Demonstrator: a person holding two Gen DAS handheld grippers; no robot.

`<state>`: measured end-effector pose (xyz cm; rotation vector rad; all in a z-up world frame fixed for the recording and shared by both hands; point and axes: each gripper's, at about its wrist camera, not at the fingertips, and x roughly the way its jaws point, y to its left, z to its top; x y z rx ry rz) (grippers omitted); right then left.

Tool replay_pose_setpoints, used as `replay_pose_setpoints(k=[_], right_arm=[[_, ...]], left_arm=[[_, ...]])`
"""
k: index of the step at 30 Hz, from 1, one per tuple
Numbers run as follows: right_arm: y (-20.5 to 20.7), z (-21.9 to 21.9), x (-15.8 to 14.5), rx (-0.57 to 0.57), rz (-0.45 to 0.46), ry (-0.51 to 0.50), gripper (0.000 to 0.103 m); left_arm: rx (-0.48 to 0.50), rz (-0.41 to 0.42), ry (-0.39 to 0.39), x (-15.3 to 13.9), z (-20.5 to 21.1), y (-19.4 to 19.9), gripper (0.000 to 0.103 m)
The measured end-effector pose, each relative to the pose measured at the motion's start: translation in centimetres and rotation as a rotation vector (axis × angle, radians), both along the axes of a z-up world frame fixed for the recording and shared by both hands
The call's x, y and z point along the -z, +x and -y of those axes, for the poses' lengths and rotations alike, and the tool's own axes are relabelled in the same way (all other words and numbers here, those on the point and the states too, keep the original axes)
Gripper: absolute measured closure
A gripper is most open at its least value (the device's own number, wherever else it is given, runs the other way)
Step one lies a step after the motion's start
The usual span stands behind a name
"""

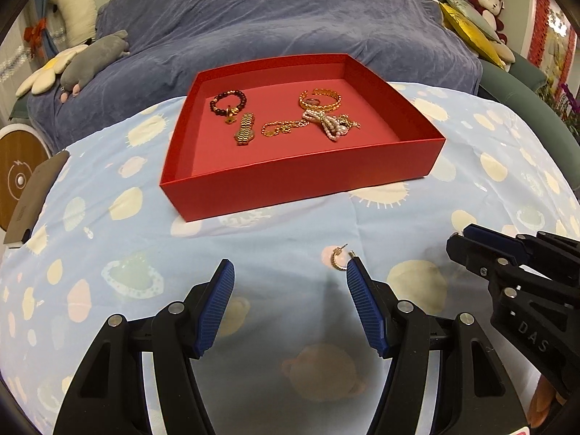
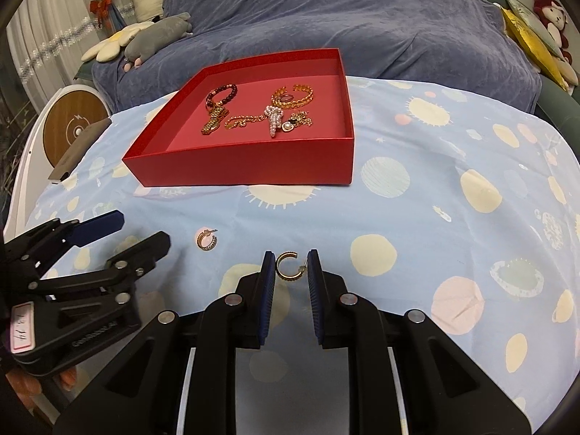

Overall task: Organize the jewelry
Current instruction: 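Grasp the other gold hoop earring with the left tool while the right tool holds its earring, then carry both hoop earrings into the red box and open both tools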

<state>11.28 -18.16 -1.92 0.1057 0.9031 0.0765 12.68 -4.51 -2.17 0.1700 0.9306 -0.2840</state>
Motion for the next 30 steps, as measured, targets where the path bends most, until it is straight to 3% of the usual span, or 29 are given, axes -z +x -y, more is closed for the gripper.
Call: replay_pose_setpoints(k=[6, 10, 15, 22, 30], right_arm=[[-0.3, 0.8, 0.1, 0.001, -0.005, 0.012, 0.086], [-0.4, 1.1, 0.1, 0.003, -0.007, 0.016, 0.086], [-0.4, 1.4, 0.3, 0.01, -0.011, 0.015, 0.086], [-0.4, 1.4, 0.2, 0.01, -0.009, 0.014, 0.086], [-0.6, 1.0, -0.2, 0.001, 0.0, 0.017, 0.086]], left_arm=[[0.011, -0.024, -0.015, 1.4, 1.7, 1.1, 0.042], [0.032, -0.033, -0.002, 2.2, 2.7, 1.3, 0.053], [0.034, -0.025, 0.011, 2.6, 3.1, 1.4, 0.058], [0.053, -0.017, 0.012, 2.2, 3.3, 1.1, 0.088], [0.053, -0.028, -0.012, 1.9, 2.6, 0.8, 0.088]])
